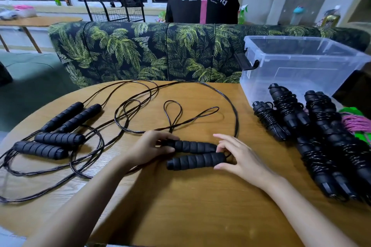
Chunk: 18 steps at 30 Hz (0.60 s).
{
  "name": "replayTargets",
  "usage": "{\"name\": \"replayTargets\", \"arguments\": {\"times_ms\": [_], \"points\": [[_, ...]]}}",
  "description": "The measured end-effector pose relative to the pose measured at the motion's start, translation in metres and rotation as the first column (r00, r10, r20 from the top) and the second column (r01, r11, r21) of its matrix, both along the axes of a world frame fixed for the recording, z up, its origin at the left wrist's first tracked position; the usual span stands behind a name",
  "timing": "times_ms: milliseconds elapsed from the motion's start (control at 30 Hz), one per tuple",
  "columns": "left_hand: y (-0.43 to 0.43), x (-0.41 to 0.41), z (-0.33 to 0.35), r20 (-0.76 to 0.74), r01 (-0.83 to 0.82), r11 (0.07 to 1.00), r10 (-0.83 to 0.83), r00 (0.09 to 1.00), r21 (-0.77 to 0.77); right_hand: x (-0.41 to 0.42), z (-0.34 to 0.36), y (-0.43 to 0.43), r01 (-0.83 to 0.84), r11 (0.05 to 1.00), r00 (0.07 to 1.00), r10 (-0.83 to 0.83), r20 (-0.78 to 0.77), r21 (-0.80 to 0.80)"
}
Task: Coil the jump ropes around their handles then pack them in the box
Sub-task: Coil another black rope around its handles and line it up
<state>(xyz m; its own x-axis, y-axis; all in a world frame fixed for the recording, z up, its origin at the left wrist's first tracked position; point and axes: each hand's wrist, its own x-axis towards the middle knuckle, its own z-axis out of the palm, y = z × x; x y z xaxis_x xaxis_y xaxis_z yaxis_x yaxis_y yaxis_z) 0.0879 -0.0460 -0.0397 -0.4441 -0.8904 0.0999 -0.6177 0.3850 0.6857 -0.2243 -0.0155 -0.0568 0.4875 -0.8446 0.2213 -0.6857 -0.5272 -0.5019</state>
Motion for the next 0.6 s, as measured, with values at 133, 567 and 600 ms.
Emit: {"name": "replayTargets", "arguments": {"times_ms": [133,567,600], "points": [[0.025,0.005,0.005,-0.028,0.005,0.996,-0.002,1.000,0.088,0.016,-0.005,0.012,-0.021,0.999,1.000,0.021,0.014,-0.044],[0.054,0.000,-0.012,-0.026,0.102,0.995,-0.102,0.994,-0.011,-0.008,0.003,0.011,0.031,0.998,0.987,-0.039,-0.156,-0.053],[0.054,0.000,-0.012,-0.036,0.096,0.995,-0.097,0.995,-0.020,-0.010,0.000,0.009,0.021,0.998,0.986,-0.031,-0.163,-0.065]]}}
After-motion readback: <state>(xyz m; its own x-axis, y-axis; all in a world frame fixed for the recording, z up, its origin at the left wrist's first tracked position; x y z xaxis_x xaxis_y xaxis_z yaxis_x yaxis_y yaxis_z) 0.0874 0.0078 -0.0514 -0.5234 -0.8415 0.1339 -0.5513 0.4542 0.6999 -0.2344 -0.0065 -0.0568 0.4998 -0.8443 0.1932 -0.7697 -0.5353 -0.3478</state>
